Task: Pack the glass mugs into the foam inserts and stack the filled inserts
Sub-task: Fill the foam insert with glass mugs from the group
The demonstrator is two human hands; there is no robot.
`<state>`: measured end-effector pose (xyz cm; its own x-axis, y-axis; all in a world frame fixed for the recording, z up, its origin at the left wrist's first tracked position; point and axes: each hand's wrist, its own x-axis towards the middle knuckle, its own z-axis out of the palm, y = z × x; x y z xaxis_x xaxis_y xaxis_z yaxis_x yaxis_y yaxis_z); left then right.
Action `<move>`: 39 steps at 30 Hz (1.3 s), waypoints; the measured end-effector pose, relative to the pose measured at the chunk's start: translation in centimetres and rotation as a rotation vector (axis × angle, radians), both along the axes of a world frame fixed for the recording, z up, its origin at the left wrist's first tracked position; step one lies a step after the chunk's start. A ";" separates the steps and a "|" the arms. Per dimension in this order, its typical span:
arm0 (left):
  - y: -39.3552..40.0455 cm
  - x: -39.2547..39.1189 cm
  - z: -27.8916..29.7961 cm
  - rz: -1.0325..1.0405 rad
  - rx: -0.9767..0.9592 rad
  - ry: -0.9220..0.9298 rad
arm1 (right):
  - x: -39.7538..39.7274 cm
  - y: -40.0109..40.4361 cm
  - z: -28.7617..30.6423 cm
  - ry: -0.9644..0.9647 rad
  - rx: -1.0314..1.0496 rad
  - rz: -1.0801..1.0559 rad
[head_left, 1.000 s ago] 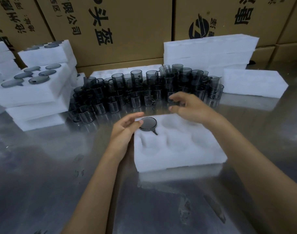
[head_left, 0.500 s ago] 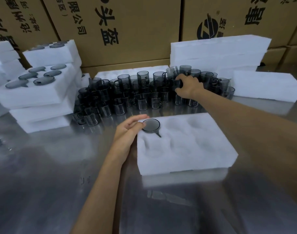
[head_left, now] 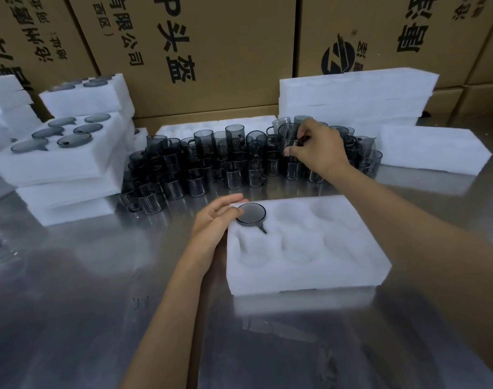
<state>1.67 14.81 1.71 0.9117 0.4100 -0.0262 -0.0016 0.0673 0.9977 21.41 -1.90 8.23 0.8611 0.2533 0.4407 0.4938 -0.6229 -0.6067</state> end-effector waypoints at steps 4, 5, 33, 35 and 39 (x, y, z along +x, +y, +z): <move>-0.5 -0.2 0.0 0.052 0.016 0.003 | -3.3 -0.8 0.4 0.018 0.033 0.045; -0.7 -0.2 0.1 0.074 0.007 -0.023 | -4.2 -1.1 0.5 0.026 0.046 0.072; -5.1 -2.5 3.3 -0.080 0.556 -0.134 | -12.6 -5.8 -2.4 0.535 0.393 0.619; -5.4 -2.4 3.1 -0.070 0.582 -0.129 | -12.4 -6.4 -2.4 0.487 0.312 0.611; -5.9 -2.3 2.9 -0.037 0.663 -0.102 | -12.1 -7.3 -2.7 0.489 0.318 0.592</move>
<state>-0.63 8.92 4.56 0.9103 0.2780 0.3068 -0.1071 -0.5576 0.8232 9.35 -9.21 5.55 0.7373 0.6514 0.1789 0.3212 -0.1051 -0.9412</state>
